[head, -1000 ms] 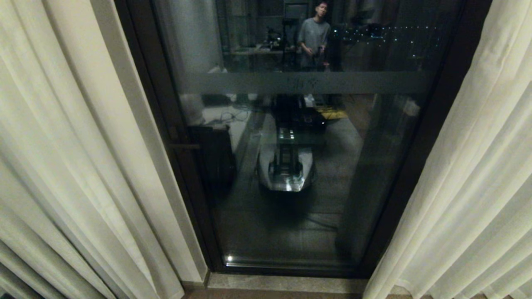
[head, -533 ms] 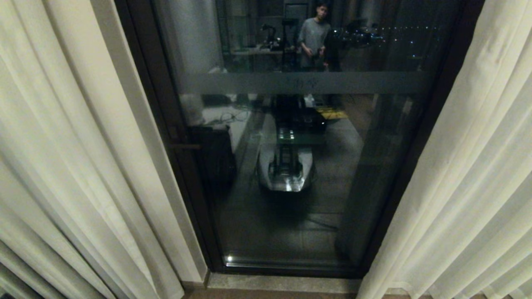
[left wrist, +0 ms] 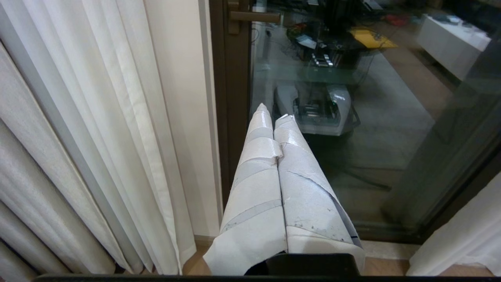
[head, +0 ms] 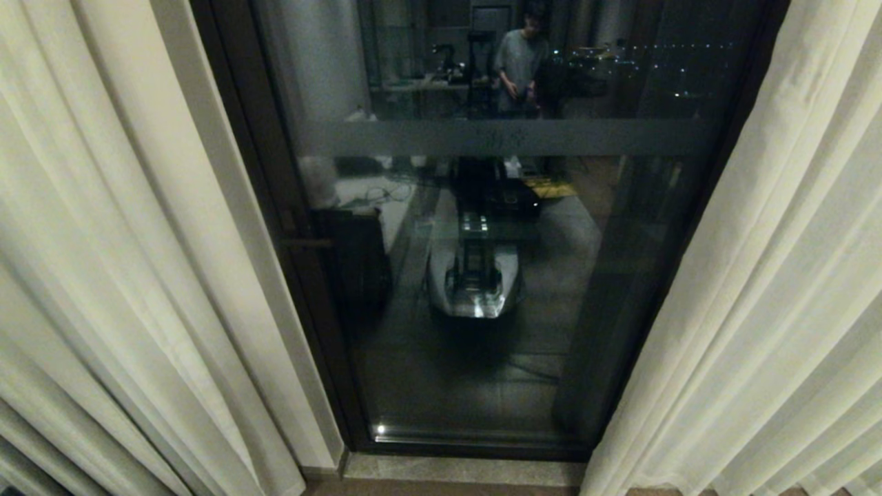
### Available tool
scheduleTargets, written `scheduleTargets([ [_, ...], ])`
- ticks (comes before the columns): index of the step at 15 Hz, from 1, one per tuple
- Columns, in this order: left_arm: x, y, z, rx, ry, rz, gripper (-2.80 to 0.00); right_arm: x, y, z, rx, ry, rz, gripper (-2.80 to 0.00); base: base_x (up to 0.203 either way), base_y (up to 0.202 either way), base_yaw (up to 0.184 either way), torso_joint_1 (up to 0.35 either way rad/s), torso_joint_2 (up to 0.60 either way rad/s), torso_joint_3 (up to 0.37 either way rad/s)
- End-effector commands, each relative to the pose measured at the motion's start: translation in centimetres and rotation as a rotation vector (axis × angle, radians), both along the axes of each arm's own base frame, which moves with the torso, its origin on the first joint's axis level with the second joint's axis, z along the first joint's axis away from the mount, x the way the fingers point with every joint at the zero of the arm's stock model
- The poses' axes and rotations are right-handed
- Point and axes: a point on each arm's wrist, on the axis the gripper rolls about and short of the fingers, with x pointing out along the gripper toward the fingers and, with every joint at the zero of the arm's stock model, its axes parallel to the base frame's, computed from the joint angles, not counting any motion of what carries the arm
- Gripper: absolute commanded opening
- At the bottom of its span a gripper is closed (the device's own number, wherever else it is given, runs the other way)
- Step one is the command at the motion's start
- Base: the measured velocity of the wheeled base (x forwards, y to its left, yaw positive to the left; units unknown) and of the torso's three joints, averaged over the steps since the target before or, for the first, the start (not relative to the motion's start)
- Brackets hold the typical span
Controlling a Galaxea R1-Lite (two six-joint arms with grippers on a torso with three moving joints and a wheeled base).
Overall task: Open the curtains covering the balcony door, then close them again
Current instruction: Close the inner curtains on both sides
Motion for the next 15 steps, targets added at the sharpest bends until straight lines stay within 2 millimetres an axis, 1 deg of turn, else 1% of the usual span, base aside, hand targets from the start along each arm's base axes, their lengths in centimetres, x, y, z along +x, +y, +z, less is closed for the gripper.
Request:
scheduleTargets([
  [1,0.0,0.0,0.0,0.0,-0.002,0.001,-2.8,-2.0,0.8,-2.1,-0.007,-0.007,0.033,-2.8,0.0,0.0,0.0,0.0,0.0,0.0],
  [5,0.0,0.0,0.0,0.0,-0.002,0.001,-2.8,-4.7,1.6,-7.1,0.009,0.072,0.055,-2.8,0.0,0.0,0.0,0.0,0.0,0.0],
  [6,0.0,0.0,0.0,-0.001,-0.003,0.001,-2.8,-5.3,1.6,-7.9,0.006,0.083,0.05,-2.8,0.0,0.0,0.0,0.0,0.0,0.0],
  [10,0.0,0.0,0.0,-0.001,-0.004,0.001,-2.8,-7.8,1.5,-10.3,0.004,0.111,0.036,-2.8,0.0,0.0,0.0,0.0,0.0,0.0],
  [12,0.0,0.0,0.0,-0.002,-0.002,0.001,-2.8,-7.7,1.4,-11.4,0.019,0.205,0.023,-2.8,0.0,0.0,0.0,0.0,0.0,0.0],
  [13,0.0,0.0,0.0,-0.002,-0.002,0.001,-2.8,-7.7,1.4,-11.6,0.02,0.225,0.034,-2.8,0.0,0.0,0.0,0.0,0.0,0.0],
  [15,0.0,0.0,0.0,-0.002,-0.002,0.001,-2.8,-7.7,1.6,-11.9,0.02,0.261,0.108,-2.8,0.0,0.0,0.0,0.0,0.0,0.0],
])
